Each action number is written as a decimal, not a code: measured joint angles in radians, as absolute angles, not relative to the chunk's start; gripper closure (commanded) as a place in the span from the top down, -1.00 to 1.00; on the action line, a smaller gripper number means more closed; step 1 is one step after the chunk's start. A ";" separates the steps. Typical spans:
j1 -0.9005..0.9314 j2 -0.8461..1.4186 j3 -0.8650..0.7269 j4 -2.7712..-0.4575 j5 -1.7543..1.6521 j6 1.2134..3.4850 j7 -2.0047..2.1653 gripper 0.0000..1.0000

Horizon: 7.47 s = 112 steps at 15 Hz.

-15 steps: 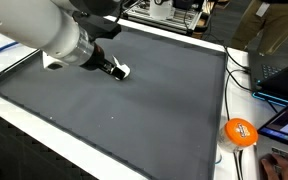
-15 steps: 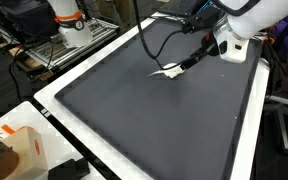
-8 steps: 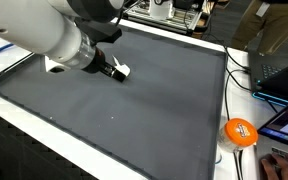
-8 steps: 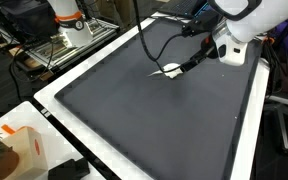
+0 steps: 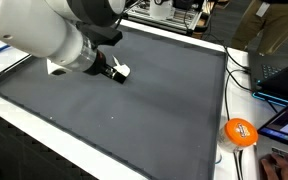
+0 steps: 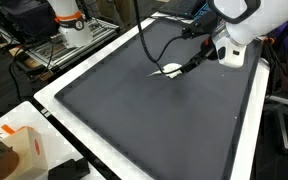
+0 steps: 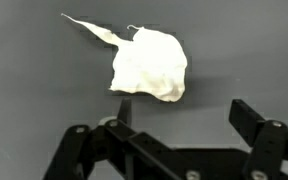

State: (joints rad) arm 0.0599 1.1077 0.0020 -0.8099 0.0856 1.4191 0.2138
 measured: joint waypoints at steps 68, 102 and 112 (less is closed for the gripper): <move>-0.012 0.163 0.067 -2.281 0.393 2.596 -0.077 1.00; 0.016 -0.031 0.174 -2.597 1.008 2.911 -0.812 1.00; 0.001 -0.032 0.105 -2.514 0.681 2.659 -0.485 1.00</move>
